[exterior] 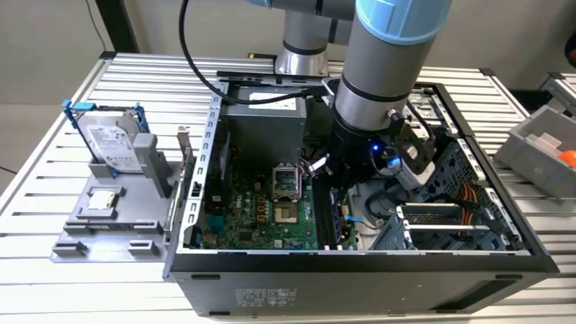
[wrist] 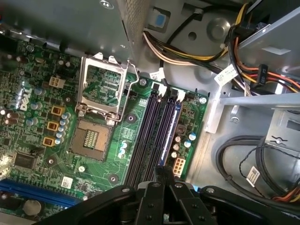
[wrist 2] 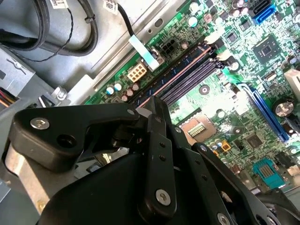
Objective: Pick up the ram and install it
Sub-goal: 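Press down the ram until it locks into place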
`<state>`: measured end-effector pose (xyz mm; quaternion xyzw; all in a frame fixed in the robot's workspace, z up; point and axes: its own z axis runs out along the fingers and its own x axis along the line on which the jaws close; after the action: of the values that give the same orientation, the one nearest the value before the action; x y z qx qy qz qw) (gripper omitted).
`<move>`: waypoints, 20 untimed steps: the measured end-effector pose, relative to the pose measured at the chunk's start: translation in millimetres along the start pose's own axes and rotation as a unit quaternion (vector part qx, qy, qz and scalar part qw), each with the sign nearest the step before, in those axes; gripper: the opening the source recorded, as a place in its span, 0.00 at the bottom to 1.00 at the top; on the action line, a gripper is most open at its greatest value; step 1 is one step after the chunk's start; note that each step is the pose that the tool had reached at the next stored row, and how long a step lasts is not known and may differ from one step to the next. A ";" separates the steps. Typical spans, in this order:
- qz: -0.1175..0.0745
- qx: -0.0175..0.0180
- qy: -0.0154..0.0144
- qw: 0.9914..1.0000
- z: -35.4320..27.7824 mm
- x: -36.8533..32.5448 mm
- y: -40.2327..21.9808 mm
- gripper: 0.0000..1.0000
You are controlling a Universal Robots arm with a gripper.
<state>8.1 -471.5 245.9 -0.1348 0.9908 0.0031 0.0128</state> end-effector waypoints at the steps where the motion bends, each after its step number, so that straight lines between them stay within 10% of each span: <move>1: -0.003 0.000 0.000 1.000 0.0 0.0 0.0 0.00; 20: -0.054 -0.001 0.000 0.999 0.0 0.0 0.0 0.00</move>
<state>8.0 -471.5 245.8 -0.1886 0.9820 0.0039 0.0126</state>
